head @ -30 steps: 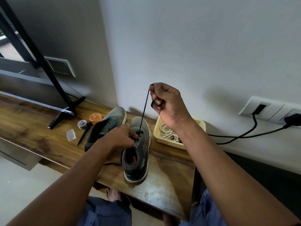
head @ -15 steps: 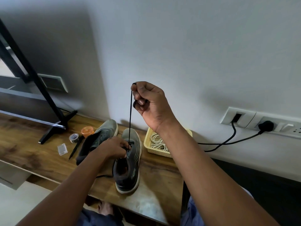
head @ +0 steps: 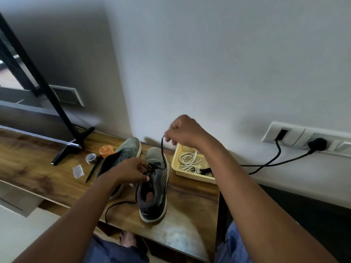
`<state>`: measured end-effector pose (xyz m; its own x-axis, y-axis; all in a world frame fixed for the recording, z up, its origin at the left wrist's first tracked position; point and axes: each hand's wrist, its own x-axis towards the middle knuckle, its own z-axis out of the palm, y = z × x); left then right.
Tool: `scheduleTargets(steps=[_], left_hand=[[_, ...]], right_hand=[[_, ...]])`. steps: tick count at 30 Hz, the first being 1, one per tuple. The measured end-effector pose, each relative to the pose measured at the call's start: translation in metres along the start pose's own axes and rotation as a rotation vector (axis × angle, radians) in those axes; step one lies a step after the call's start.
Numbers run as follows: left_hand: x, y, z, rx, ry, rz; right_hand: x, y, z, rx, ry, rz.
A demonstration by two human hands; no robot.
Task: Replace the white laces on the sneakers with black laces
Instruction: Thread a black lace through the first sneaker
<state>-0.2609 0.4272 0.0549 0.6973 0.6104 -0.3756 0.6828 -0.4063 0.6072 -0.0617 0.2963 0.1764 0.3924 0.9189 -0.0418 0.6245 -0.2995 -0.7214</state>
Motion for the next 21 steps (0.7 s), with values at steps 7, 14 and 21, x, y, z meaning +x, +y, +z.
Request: scheduleTargets(steps=[7, 14, 21], left_hand=[[-0.004, 0.008, 0.006, 0.080, 0.054, -0.028], [0.000, 0.020, 0.012, 0.456, 0.168, -0.014], [0.000, 0.020, 0.012, 0.421, 0.193, -0.043]], right_hand=[[-0.008, 0.020, 0.054, -0.613, -0.255, -0.010], [-0.006, 0.040, 0.118, -0.663, -0.220, -0.114], [-0.002, 0.047, 0.135, -0.510, -0.128, -0.048]])
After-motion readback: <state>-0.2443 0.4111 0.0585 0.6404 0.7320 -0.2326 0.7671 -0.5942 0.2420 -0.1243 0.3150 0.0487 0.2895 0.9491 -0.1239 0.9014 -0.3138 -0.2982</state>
